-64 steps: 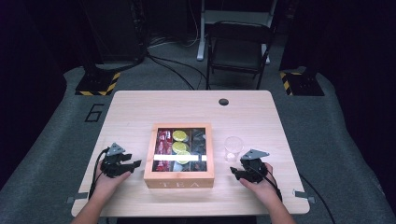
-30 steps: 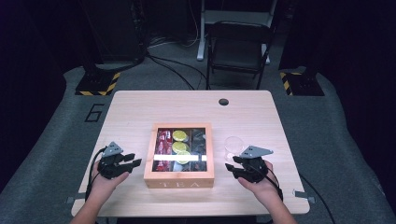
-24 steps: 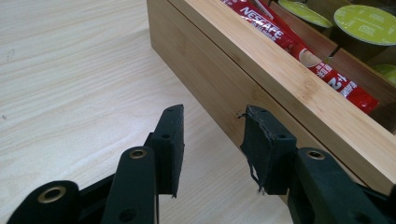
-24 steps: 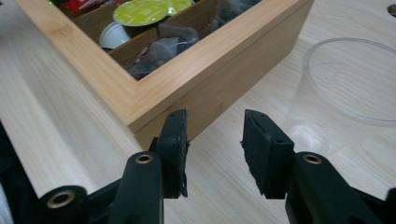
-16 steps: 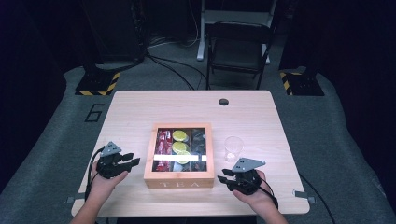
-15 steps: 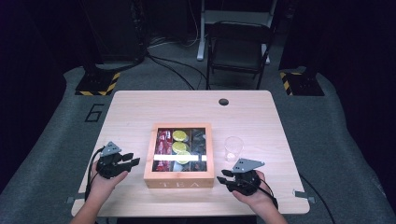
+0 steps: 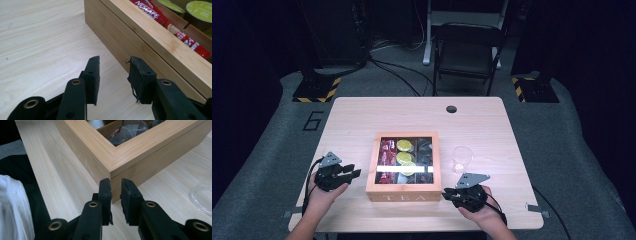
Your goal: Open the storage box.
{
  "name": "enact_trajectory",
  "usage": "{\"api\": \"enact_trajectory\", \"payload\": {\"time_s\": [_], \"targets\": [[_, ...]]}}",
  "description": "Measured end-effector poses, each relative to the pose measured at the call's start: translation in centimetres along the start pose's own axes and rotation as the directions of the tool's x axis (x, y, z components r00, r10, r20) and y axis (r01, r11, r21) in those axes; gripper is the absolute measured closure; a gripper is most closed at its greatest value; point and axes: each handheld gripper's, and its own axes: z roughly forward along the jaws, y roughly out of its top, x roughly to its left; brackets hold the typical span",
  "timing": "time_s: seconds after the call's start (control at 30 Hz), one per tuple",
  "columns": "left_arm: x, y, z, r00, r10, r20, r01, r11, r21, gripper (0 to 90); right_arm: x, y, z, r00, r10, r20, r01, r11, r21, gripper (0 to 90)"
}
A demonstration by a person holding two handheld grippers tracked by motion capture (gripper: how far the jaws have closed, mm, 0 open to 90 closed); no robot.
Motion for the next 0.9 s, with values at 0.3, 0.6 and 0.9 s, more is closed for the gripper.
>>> {"api": "enact_trajectory", "payload": {"time_s": [0.3, 0.6, 0.9], "targets": [[-0.09, -0.01, 0.06, 1.0, -0.005, 0.0, 0.005, 1.0, -0.003, 62.0, 0.14, 0.07, 0.5, 0.9999, 0.013, -0.006, -0.013, 1.0, 0.008, 83.6], [-0.18, 0.0, -0.01, 1.0, 0.002, 0.006, -0.002, 1.0, -0.005, 63.9, 0.25, 0.08, 0.5, 1.0, -0.002, -0.009, 0.002, 1.0, 0.002, 85.7], [-0.46, 0.07, -0.27, 0.9998, 0.016, 0.014, -0.016, 0.9999, 0.005, 64.3, 0.07, 0.43, 0.21, 0.9997, 0.015, -0.021, -0.015, 1.0, -0.026, 86.1]]}}
